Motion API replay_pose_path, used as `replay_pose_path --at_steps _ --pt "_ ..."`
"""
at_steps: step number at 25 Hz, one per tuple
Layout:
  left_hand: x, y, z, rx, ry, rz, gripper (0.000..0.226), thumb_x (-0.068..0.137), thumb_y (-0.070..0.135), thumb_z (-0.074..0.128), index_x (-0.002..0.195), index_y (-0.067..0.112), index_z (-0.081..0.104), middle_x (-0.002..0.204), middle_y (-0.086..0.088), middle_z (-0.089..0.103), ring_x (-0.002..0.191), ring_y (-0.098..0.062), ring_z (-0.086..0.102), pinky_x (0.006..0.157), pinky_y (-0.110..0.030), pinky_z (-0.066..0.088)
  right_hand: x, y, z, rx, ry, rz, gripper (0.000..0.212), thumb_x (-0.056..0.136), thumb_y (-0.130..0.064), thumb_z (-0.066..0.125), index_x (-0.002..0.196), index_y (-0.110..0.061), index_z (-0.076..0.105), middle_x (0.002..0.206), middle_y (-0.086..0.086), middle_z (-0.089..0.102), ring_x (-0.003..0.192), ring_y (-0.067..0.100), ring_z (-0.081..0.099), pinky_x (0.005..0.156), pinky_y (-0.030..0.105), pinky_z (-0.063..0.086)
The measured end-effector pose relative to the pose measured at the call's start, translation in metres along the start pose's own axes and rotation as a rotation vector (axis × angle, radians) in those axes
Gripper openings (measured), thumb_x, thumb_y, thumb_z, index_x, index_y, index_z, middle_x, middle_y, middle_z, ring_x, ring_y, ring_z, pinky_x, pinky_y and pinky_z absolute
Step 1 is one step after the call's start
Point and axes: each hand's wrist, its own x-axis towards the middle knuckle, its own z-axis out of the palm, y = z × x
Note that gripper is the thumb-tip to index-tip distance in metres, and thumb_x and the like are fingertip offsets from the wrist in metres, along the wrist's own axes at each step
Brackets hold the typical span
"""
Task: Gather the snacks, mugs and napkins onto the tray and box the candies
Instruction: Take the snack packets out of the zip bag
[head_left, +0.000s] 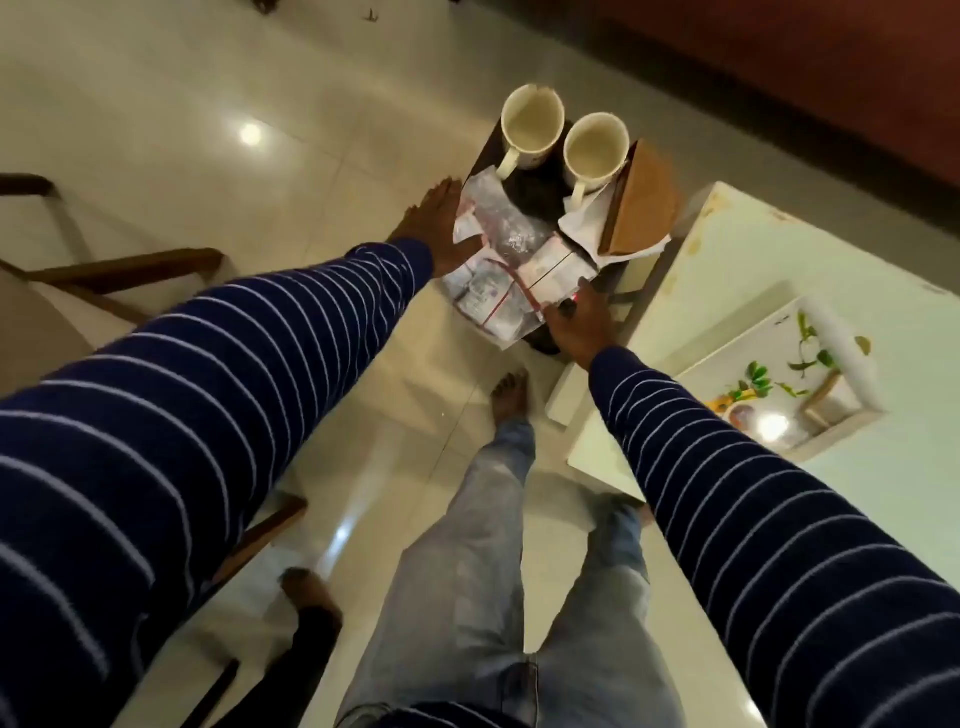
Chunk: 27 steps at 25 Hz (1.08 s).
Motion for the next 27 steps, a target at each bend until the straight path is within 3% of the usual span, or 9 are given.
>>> replay_pose_path --at_steps 3,7,11,15,19,22,25,27 --pt "0.017 0.002 0.004 -0.136 -0.036 -0.098 0.097 0.094 0.054 0.056 0.158 0.012 -0.003 0.167 -0.011 0.006 0.154 -0.030 0.009 0.123 -0.049 0.017 0.020 0.010 0.004 0.199 0.016 0.098 0.048 0.092 -0.017 0.064 0.138 -0.013 0.051 0.135 0.005 0.061 0.124 0.025 0.058 0.096 0.033 0.048" --pt "0.035 0.002 0.012 -0.240 -0.076 -0.180 0.110 0.085 0.062 0.064 0.158 0.015 -0.003 0.163 -0.016 0.024 0.148 -0.037 0.029 0.118 -0.050 0.030 0.040 0.015 0.007 0.382 -0.014 0.218 0.055 0.091 -0.015 0.068 0.142 -0.014 0.046 0.138 0.005 0.060 0.124 0.023 0.058 0.103 0.036 0.049" --pt "0.049 0.002 0.022 -0.389 -0.048 -0.237 0.108 0.079 0.067 0.068 0.158 0.018 0.012 0.158 -0.010 0.038 0.139 -0.034 0.044 0.112 -0.042 0.040 0.051 0.019 0.010 0.538 -0.038 0.344 0.065 0.087 -0.025 0.075 0.143 -0.018 0.043 0.135 0.002 0.062 0.116 0.020 0.062 0.100 0.041 0.052" --pt "0.056 -0.003 0.031 -0.421 -0.027 -0.293 0.099 0.070 0.075 0.068 0.147 0.020 0.037 0.145 -0.007 0.053 0.127 -0.031 0.054 0.102 -0.038 0.046 0.059 0.022 0.013 0.586 -0.046 0.367 0.064 0.086 -0.022 0.077 0.141 -0.018 0.046 0.133 0.002 0.064 0.116 0.022 0.064 0.099 0.044 0.053" --pt "0.060 -0.008 0.037 -0.477 -0.002 -0.335 0.106 0.062 0.081 0.066 0.146 0.022 0.037 0.145 -0.006 0.052 0.127 -0.029 0.053 0.096 -0.035 0.045 0.066 0.022 0.013 0.608 -0.030 0.372 0.063 0.088 -0.016 0.074 0.142 -0.013 0.043 0.134 0.007 0.063 0.116 0.024 0.064 0.100 0.048 0.054" --pt "0.057 -0.010 0.039 -0.595 0.028 -0.401 0.113 0.055 0.082 0.067 0.145 0.022 0.034 0.131 -0.001 0.054 0.111 -0.024 0.055 0.081 -0.031 0.046 0.066 0.019 0.015 0.644 0.003 0.340 0.062 0.088 -0.015 0.074 0.140 -0.012 0.040 0.134 0.007 0.060 0.117 0.024 0.063 0.097 0.045 0.055" --pt "0.050 -0.013 0.043 -0.712 0.032 -0.442 0.097 0.062 0.071 0.071 0.136 0.014 0.045 0.116 -0.002 0.060 0.100 -0.027 0.062 0.076 -0.030 0.048 0.063 0.013 0.015 0.648 0.021 0.316 0.054 0.090 -0.016 0.072 0.135 -0.015 0.042 0.131 0.005 0.060 0.115 0.023 0.062 0.094 0.044 0.056" --pt "0.042 -0.013 0.048 -0.849 0.011 -0.444 0.061 0.070 0.049 0.071 0.115 0.010 0.061 0.106 -0.010 0.069 0.094 -0.031 0.068 0.078 -0.034 0.053 0.059 0.009 0.014 0.676 -0.002 0.307 0.046 0.091 -0.015 0.071 0.131 -0.015 0.048 0.130 0.007 0.063 0.114 0.024 0.064 0.096 0.048 0.056"
